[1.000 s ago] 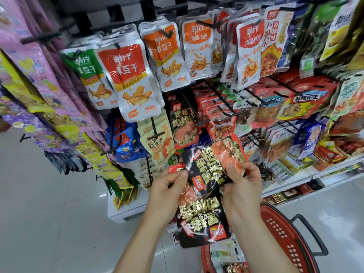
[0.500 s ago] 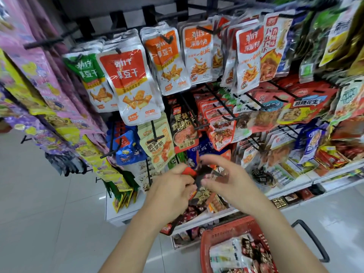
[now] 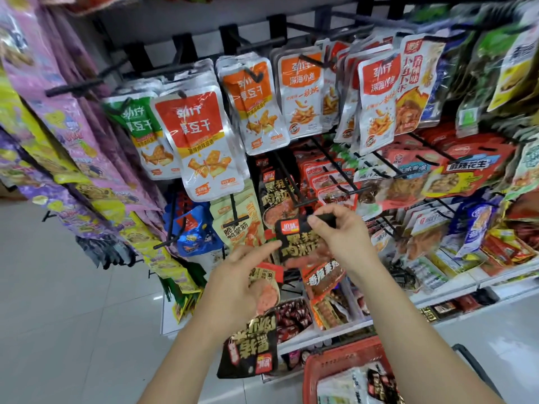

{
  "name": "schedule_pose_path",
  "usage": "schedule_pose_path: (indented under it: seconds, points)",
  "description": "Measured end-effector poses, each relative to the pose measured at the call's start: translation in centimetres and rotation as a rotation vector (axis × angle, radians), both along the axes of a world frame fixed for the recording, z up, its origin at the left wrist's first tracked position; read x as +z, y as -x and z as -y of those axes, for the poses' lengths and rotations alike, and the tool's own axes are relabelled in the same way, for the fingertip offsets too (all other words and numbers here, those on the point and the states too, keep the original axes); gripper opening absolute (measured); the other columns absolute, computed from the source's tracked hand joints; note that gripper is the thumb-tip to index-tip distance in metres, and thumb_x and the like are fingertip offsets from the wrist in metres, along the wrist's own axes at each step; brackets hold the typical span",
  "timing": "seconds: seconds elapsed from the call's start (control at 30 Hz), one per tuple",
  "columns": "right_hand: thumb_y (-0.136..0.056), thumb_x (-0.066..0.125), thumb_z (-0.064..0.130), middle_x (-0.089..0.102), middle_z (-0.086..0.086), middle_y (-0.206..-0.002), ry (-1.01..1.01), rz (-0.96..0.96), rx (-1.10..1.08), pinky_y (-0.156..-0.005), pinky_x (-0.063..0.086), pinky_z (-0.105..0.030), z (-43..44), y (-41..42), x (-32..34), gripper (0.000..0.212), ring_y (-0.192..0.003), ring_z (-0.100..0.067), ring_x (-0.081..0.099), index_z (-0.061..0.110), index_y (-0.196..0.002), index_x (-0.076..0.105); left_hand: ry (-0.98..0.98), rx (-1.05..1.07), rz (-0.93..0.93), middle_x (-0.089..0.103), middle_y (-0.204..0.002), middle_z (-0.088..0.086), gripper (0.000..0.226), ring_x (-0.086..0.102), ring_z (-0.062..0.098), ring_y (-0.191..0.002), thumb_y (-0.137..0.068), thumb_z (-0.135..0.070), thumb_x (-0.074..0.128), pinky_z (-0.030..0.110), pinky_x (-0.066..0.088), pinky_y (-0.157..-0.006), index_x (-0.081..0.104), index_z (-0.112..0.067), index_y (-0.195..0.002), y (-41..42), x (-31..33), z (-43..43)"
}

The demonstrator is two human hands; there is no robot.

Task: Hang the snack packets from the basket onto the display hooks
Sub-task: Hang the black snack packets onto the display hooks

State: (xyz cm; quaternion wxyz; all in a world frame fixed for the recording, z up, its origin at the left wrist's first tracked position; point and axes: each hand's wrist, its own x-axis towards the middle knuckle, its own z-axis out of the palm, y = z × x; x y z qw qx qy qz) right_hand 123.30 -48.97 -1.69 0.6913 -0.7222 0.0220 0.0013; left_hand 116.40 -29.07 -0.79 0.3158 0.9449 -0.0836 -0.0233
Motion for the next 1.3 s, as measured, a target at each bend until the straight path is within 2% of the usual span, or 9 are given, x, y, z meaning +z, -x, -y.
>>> schedule_pose_path:
  seconds: [0.13,0.3,0.5,0.73,0.83,0.97,1.07,1.2,1.3]
  points:
    - [-0.089,0.067,0.008,0.061,0.001,-0.070,-0.136,-0.035,-0.102,-0.050,0.049,-0.027,-1.4,-1.8,0.3,0.018,-0.054,-0.007,0.057,0.021,-0.079,0.061,-0.030,-0.009,0.014,0.042,-0.126,-0.024,0.077,0.037,-0.008,-0.115,-0.089,-0.015,0.066,0.000,0.020,-0.092,0.027,-0.064,-0.133,-0.2,0.0,0.4]
    - [-0.088,0.066,0.004,0.066,-0.009,-0.082,-0.164,-0.046,-0.128,-0.070,0.057,-0.053,-1.8,-2.6,-0.2,0.018,-0.071,-0.030,0.062,0.021,-0.082,0.064,-0.038,-0.010,0.033,0.036,-0.127,-0.026,0.070,0.019,-0.021,-0.111,-0.090,-0.014,0.064,-0.011,0.007,-0.089,0.032,-0.050,-0.141,-1.3,0.0,0.7]
    - [-0.089,0.062,0.000,0.064,-0.003,-0.073,-0.078,-0.014,-0.106,-0.063,0.053,-0.041,-1.7,-3.1,-0.1,0.024,-0.066,-0.022,0.058,0.022,-0.079,0.063,-0.101,-0.018,0.020,0.039,-0.141,-0.010,0.081,0.038,0.011,-0.130,-0.091,-0.015,0.061,0.030,0.034,-0.109,0.015,-0.051,-0.147,-3.0,0.9,2.0]
    - [-0.089,0.060,0.002,0.067,-0.005,-0.094,-0.070,-0.040,-0.060,-0.072,0.052,-0.041,-1.8,-4.0,-0.3,0.023,-0.077,-0.018,0.060,0.025,-0.089,0.064,-0.219,-0.021,-0.080,0.040,-0.144,0.002,0.095,0.042,0.022,-0.129,-0.083,-0.010,0.060,0.046,0.038,-0.105,0.002,-0.047,-0.149,-5.3,0.8,3.4]
    - [-0.089,0.059,0.006,0.066,0.001,-0.102,0.047,0.037,-0.111,-0.089,0.054,-0.044,-1.2,-3.2,-0.6,0.023,-0.097,-0.018,0.064,0.026,-0.100,0.062,-0.249,0.007,-0.129,0.034,-0.152,0.002,0.102,0.035,0.023,-0.136,-0.080,-0.006,0.060,0.048,0.038,-0.106,-0.003,-0.048,-0.148,-6.3,0.9,4.0]
    - [-0.090,0.056,0.005,0.063,0.013,-0.091,0.228,0.192,-0.219,-0.083,0.050,-0.027,-0.8,-2.1,-0.6,0.021,-0.088,-0.005,0.060,0.024,-0.095,0.062,-0.217,0.051,-0.163,0.036,-0.149,0.006,0.107,0.041,0.026,-0.131,-0.076,0.000,0.058,0.045,0.049,-0.094,-0.003,-0.053,-0.146,-7.4,1.3,4.3]
    - [-0.089,0.057,0.004,0.062,0.011,-0.082,0.251,0.210,-0.221,-0.074,0.047,-0.027,-1.4,-2.2,-0.9,0.021,-0.080,-0.007,0.058,0.025,-0.086,0.060,-0.184,0.080,-0.166,0.041,-0.144,0.007,0.107,0.050,0.028,-0.120,-0.074,0.001,0.055,0.043,0.053,-0.083,-0.002,-0.052,-0.146,-7.5,1.5,4.6]
    - [-0.087,0.058,0.007,0.064,0.010,-0.083,0.321,0.222,-0.213,-0.075,0.050,-0.030,-1.0,-2.3,-0.9,0.018,-0.086,-0.015,0.061,0.024,-0.088,0.065,-0.218,0.079,-0.134,0.043,-0.141,0.006,0.103,0.049,0.025,-0.121,-0.076,-0.002,0.056,0.042,0.049,-0.091,0.001,-0.047,-0.149,-6.7,1.4,4.9]
    - [-0.093,0.053,0.010,0.070,0.006,-0.094,0.322,0.112,-0.091,-0.076,0.051,-0.016,-0.9,-2.8,-1.5,0.024,-0.088,-0.012,0.065,0.014,-0.109,0.070,-0.235,0.073,-0.133,0.045,-0.139,0.006,0.101,0.049,0.025,-0.122,-0.077,-0.003,0.056,0.041,0.046,-0.096,0.001,-0.045,-0.150,-6.2,1.3,5.1]
